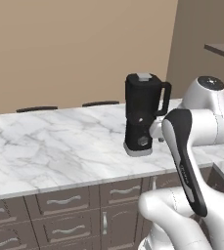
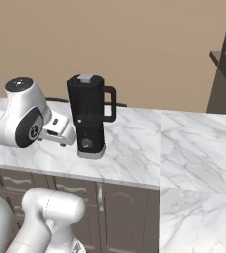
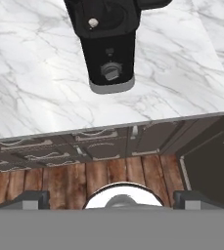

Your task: Grab the lime and garlic from the fridge, place them in the blender, close the lid, and turn on the blender to create a marinade.

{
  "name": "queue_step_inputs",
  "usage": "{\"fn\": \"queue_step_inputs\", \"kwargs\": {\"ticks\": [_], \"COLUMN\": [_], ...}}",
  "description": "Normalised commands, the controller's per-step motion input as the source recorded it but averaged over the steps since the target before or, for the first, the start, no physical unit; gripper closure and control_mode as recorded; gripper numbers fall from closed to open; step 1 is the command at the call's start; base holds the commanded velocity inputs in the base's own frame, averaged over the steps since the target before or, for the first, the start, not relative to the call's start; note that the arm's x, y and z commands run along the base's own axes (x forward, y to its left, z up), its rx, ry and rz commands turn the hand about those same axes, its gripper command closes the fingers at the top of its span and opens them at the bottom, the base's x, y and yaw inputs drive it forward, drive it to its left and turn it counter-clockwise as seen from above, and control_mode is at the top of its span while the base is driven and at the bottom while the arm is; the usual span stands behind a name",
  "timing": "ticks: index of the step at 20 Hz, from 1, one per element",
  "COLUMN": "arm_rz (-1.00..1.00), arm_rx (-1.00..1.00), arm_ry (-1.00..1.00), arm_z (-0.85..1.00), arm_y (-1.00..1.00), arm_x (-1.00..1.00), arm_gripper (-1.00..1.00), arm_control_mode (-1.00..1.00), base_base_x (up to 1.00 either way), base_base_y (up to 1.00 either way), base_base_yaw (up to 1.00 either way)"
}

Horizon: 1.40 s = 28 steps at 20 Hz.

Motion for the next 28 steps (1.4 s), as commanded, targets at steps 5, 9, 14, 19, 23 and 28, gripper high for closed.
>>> {"fn": "queue_step_inputs", "kwargs": {"ticks": [5,9,14,19,23,28], "arm_rz": [0.0,0.0,0.0,0.0,0.0,0.0], "arm_rx": [0.0,0.0,-0.08,-0.02,0.0,0.0], "arm_ry": [0.0,0.0,-0.02,-0.09,-0.07,-0.08], "arm_z": [-0.25,-0.26,-0.2,-0.03,-0.16,-0.44], "arm_y": [-0.18,-0.15,-0.08,-0.02,0.0,0.0], "arm_x": [0.02,0.11,0.57,0.53,0.48,0.59], "arm_gripper": [-1.0,-1.0,-1.0,-1.0,-1.0,-1.0], "arm_control_mode": [-1.0,-1.0,-1.0,-1.0,-1.0,-1.0], "base_base_x": [0.0,0.0,0.0,0.0,0.0,0.0], "base_base_y": [0.0,0.0,0.0,0.0,0.0,0.0], "base_base_yaw": [0.0,0.0,0.0,0.0,0.0,0.0]}}
